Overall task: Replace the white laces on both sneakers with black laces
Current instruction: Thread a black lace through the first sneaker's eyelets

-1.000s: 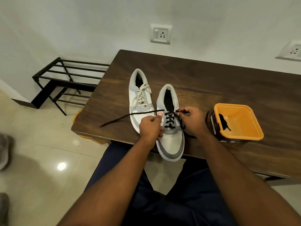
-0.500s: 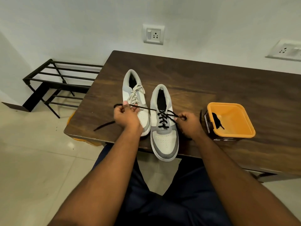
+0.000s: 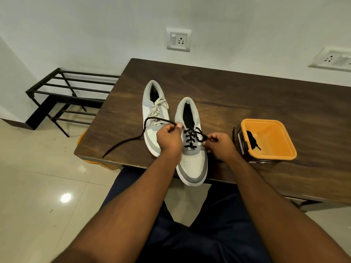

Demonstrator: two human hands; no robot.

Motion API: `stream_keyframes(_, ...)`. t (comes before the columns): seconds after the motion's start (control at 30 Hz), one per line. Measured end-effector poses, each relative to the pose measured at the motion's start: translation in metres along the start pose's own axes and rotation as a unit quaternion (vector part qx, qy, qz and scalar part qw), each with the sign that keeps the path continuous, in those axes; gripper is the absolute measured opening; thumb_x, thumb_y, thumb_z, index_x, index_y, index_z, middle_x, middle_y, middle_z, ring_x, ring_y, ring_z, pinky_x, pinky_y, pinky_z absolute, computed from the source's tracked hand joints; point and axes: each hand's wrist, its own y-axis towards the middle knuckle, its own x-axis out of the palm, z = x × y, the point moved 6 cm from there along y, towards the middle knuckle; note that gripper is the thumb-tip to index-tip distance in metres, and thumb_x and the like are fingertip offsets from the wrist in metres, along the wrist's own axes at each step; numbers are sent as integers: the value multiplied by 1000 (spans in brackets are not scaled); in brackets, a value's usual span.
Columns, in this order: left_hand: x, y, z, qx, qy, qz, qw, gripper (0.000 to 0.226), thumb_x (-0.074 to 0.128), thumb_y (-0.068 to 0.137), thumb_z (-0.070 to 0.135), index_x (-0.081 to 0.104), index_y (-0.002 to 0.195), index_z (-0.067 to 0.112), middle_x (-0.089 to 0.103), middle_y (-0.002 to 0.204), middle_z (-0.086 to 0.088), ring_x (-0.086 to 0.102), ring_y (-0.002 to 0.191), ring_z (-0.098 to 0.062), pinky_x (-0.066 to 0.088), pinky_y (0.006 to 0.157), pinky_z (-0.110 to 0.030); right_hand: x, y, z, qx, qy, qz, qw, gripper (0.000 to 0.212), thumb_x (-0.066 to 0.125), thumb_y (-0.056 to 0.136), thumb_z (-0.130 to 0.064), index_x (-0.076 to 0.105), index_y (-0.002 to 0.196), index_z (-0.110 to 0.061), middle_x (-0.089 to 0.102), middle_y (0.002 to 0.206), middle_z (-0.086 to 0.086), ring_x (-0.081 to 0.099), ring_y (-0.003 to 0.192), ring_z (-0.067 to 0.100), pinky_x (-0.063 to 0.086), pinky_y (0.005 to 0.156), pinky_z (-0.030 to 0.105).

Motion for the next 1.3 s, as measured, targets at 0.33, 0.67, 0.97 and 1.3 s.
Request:
stream_keyframes(0.33,-33,1,6,-54,-146,63,986,19,64,94,33,59,99,16,67,82,-4,63,71,-17,56,63,-31,-23,-7,-12,-39,-120,225,966,11,69,84,-20,65,94,-19,64,82,4,61,77,21,51,74,36)
stream_keyframes(0.67,-1,-3,-2,-37,11,-24,999,7,75,85,14,72,80,13,74,84,-9,72,88,-29,60,81,-47,28,-6,-22,180,228,151,945,22,69,88,-29,64,76,-11,56,62,0,39,47,9,36,46,22)
stream_keyframes(0.97,-17,20,-12,35,101,-29,994,14,60,93,21,63,80,18,70,84,-11,60,72,-23,57,77,-51,28,-3,-21,192,385,223,875,9,59,95,-10,62,102,-8,68,91,7,63,67,12,41,37,14)
stream_keyframes(1.3,-2,-6,72,82,-13,-98,992,25,46,92,0,51,113,14,66,71,-1,62,68,-12,51,60,-24,-6,-20,-87,-65,245,172,952,8,59,95,-15,64,90,-19,67,95,-7,60,86,0,48,74,20)
